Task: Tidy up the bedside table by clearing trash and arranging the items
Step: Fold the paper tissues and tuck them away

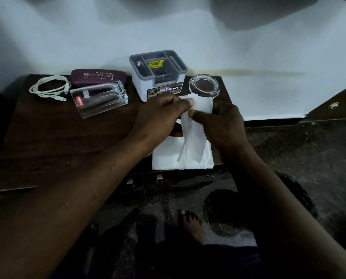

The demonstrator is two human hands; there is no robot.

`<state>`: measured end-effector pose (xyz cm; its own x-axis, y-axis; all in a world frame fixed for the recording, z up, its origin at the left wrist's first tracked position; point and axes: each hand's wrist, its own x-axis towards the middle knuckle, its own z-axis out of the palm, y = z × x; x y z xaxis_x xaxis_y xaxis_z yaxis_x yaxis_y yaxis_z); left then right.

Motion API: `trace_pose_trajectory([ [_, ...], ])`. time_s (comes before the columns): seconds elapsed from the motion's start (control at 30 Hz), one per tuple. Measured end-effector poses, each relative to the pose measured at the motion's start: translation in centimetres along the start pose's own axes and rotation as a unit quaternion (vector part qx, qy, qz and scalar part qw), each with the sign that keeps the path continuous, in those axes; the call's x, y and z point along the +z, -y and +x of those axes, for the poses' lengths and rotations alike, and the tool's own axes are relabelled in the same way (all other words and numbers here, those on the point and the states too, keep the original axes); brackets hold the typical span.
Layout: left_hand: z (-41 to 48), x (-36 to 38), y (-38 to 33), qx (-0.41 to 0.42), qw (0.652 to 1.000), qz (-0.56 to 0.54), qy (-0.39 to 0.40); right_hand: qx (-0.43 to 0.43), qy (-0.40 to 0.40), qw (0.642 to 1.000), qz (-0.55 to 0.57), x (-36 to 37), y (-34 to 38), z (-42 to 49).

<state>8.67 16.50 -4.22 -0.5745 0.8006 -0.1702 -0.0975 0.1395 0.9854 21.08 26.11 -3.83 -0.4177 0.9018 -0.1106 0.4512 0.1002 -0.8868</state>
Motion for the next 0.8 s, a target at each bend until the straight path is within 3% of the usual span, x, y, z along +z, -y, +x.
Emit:
trace_pose_trajectory([
  [0.33,0.4,0.0,0.1,-0.035,0.999,-0.026,0.002,0.000,-0.006,1.000,-0.009,-0.1,0.2,0.0],
  [0.8,0.4,-0.2,0.7,0.012,0.999,0.037,-0.033,0.037,0.055,0.995,0.069,0.5,0.5,-0.3],
])
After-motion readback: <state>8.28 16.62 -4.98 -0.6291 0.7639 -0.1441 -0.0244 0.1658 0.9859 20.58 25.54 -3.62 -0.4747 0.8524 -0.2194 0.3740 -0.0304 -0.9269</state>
